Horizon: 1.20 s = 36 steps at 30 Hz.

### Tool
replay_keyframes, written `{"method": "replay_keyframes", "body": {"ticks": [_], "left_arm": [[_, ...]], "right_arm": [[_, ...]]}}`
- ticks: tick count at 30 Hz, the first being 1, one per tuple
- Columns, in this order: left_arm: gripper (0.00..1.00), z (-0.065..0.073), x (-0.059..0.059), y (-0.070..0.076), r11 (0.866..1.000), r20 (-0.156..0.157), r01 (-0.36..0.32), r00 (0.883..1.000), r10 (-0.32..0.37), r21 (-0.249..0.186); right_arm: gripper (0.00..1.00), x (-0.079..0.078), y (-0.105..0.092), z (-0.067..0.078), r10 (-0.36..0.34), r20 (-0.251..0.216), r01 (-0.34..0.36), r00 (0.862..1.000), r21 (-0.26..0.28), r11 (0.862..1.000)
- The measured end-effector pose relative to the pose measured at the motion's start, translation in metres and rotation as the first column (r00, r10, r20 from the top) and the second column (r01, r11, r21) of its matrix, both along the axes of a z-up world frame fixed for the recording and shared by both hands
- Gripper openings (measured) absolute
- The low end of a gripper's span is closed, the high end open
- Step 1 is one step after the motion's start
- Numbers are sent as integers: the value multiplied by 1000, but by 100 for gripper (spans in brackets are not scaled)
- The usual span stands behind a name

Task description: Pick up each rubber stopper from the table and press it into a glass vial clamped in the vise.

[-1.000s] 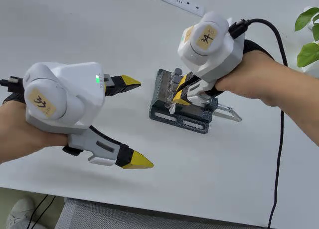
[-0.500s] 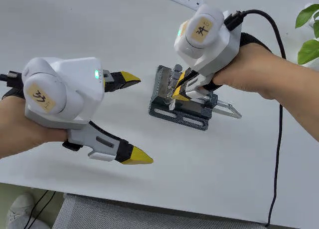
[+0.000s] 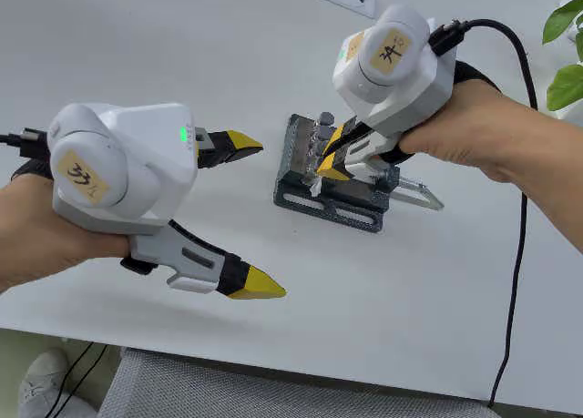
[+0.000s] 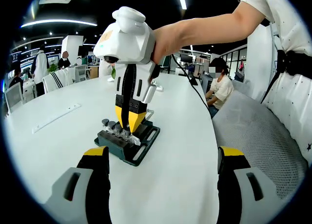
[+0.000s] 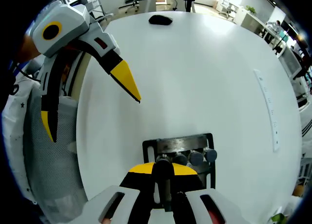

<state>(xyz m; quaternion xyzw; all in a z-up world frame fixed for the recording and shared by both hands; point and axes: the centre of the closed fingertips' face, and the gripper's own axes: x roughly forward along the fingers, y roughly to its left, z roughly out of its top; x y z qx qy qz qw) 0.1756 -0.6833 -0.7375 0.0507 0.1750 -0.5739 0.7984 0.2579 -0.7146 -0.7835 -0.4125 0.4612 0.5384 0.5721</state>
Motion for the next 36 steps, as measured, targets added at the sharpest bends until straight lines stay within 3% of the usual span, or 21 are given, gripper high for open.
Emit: {"method": "replay_keyframes", "body": {"ticks": [25, 36], "left_arm": [[88, 2, 2, -3, 1000, -5, -1, 1000, 1, -17], [88, 1, 1, -3, 1000, -8, 1, 1000, -1, -12]], "right_arm": [[10, 0, -1, 2, -19, 6, 19, 1000, 23, 1000], [5, 0, -1, 15, -40, 22, 39, 999, 80, 996]]}}
